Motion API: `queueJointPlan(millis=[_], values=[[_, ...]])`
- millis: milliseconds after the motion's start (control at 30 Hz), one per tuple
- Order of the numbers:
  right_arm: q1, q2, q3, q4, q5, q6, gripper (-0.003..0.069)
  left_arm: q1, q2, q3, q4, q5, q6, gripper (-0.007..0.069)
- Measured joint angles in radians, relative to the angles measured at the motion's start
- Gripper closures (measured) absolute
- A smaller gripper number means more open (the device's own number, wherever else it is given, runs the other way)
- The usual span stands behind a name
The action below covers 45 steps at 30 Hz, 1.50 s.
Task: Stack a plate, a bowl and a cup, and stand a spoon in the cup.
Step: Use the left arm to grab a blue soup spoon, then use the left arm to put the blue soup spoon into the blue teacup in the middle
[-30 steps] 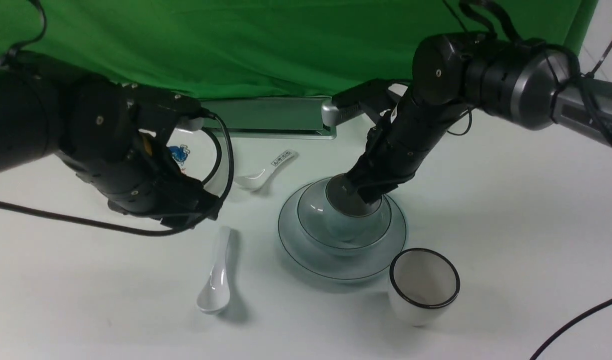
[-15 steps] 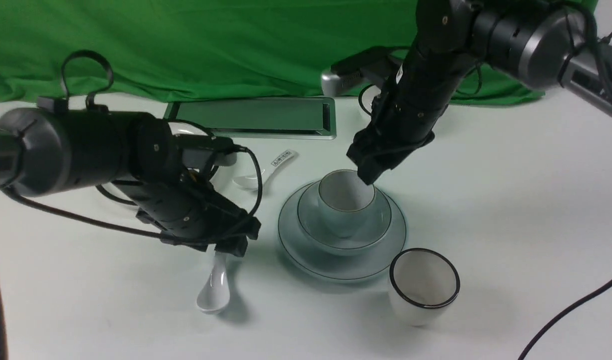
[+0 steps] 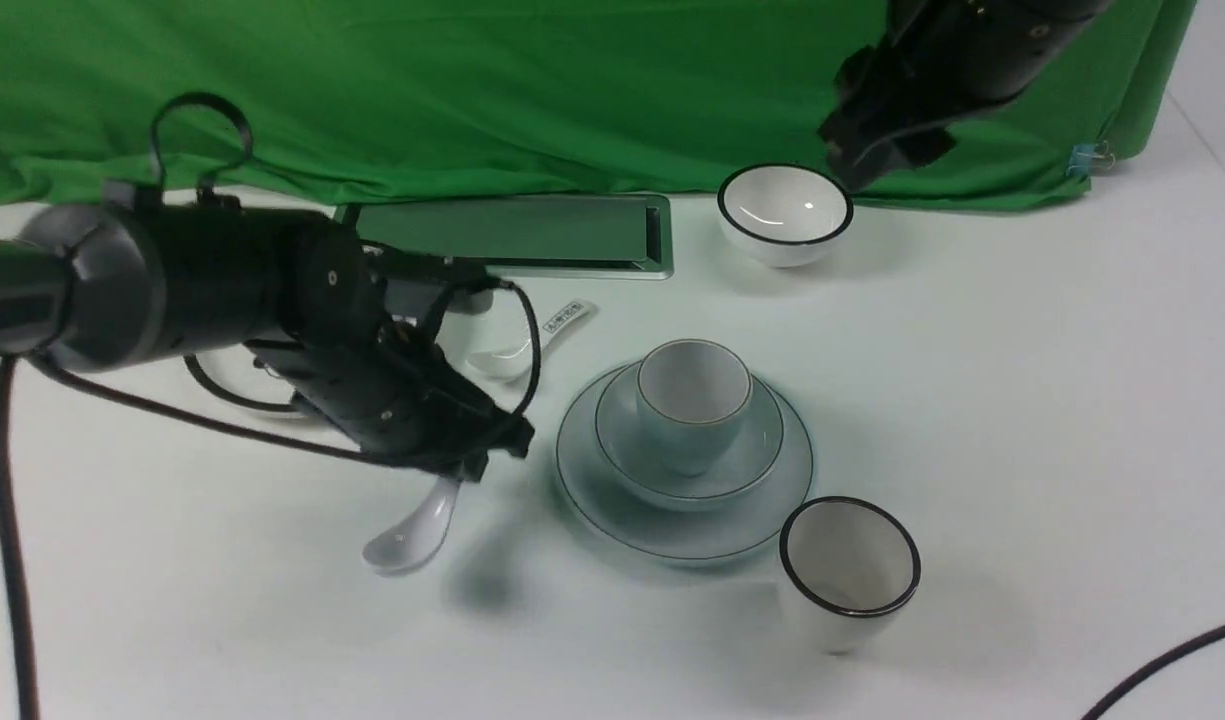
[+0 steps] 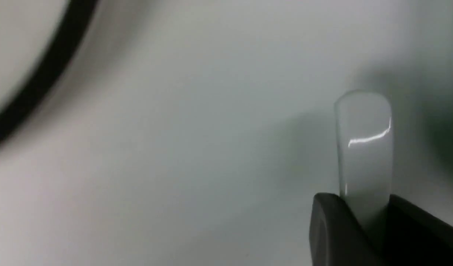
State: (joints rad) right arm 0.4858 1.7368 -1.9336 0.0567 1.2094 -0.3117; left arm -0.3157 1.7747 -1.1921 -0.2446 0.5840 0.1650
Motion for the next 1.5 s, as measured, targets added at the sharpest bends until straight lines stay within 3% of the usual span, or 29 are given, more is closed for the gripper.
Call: queueJointPlan(millis=[200,333,567,933,1100,1300,1400,1500], values=[[0.000,-0.178,0.132,-0.033,0.003,0.000,0.0364,-0.099,-0.128,-0.056,-0.056,-0.191,0.031,0.0550],[0.000,-0.279,0.237,-0.035,-0.035,0.007,0.0376,-0.210,-0.116,-0.058,-0.087,-0.436,0.047,0.0550],[0.000,-0.349,0.341,-0.036,-0.041,0.015,0.0385,-0.315,0.016,-0.058,-0.008,-0.764,0.101,0.0550],[0.000,-0.362,0.418,-0.036,-0.013,0.025,0.0385,-0.304,0.154,-0.058,0.008,-0.866,0.068,0.0545],[0.000,-0.362,0.418,-0.036,-0.013,0.026,0.0385,-0.302,0.158,-0.058,0.009,-0.825,0.057,0.0487],[0.000,-0.362,0.418,-0.036,-0.001,0.026,0.0385,-0.286,0.032,-0.057,0.012,-0.571,0.052,0.0365],[0.000,-0.367,0.420,-0.035,0.003,0.026,0.0385,-0.267,-0.144,-0.057,0.032,-0.302,0.051,0.0332],[0.000,-0.395,0.433,-0.032,-0.011,0.034,0.0385,-0.228,-0.306,-0.057,0.061,-0.042,0.032,0.0356]])
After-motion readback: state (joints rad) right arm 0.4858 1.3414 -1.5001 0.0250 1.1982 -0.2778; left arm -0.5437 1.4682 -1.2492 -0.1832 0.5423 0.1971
